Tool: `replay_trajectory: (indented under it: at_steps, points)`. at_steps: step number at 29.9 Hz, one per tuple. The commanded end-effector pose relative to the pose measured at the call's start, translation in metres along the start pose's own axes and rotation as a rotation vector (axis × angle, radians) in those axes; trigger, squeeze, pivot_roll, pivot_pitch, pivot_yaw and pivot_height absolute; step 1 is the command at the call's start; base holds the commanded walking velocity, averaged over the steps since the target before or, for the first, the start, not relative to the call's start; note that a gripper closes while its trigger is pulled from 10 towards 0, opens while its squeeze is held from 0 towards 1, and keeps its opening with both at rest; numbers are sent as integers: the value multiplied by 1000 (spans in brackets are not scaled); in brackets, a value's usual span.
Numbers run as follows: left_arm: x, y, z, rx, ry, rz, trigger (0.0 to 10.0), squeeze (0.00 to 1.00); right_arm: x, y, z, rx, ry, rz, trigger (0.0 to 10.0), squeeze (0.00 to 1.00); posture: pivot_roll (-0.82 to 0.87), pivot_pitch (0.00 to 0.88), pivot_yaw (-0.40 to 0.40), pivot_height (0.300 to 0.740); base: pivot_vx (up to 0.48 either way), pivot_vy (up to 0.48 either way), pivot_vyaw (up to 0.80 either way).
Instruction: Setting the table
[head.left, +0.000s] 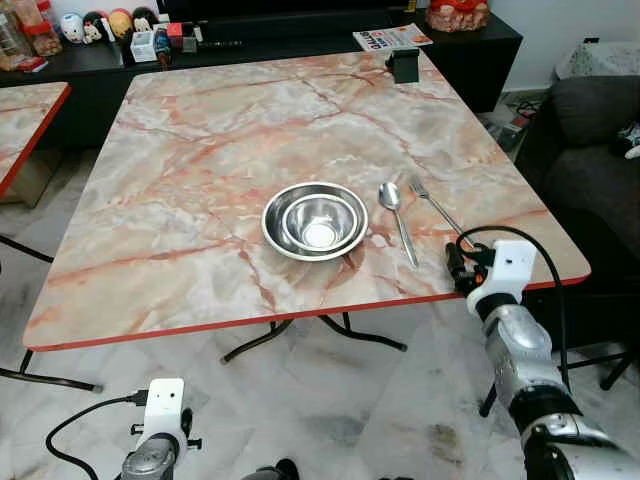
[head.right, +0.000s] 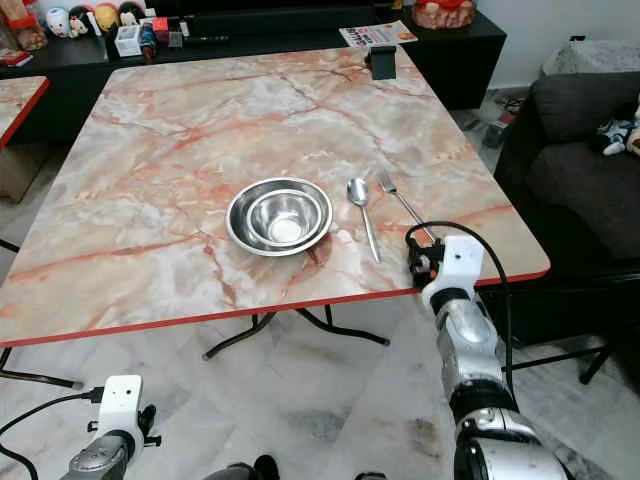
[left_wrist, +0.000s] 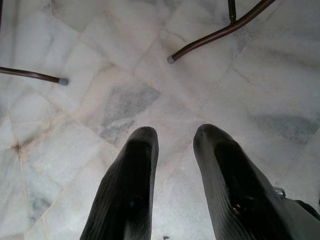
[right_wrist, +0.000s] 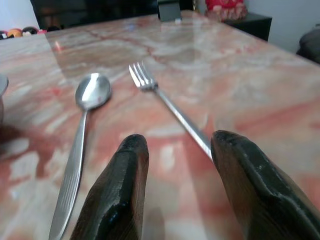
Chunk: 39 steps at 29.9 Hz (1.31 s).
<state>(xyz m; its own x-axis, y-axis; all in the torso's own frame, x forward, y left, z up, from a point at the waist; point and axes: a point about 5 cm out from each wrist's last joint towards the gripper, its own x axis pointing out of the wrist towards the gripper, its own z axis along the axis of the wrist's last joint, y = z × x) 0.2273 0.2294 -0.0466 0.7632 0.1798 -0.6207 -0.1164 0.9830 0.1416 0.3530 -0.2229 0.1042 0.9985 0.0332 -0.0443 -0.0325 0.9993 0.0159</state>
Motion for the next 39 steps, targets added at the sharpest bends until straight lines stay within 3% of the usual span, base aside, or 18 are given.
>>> replay_trajectory:
  at_steps: [1,7,15,39]
  points:
    - [-2,3,-9,5,35,-3,10000,0,1,-6,2,-2,10,-9,10000,0,23,116,48,740,0,0,0]
    - [-3,4,-9,8,34,-7,10000,0,4,-11,10,1,-12,-8,10000,0,20,108,54,740,0,0,0]
    - [-3,7,-11,38,40,-25,10000,0,7,-25,12,0,50,-78,10000,0,22,102,77,740,0,0,0]
    - [-5,14,-13,48,49,-32,10000,0,12,-14,-1,48,226,-104,10000,0,90,165,81,740,0,0,0]
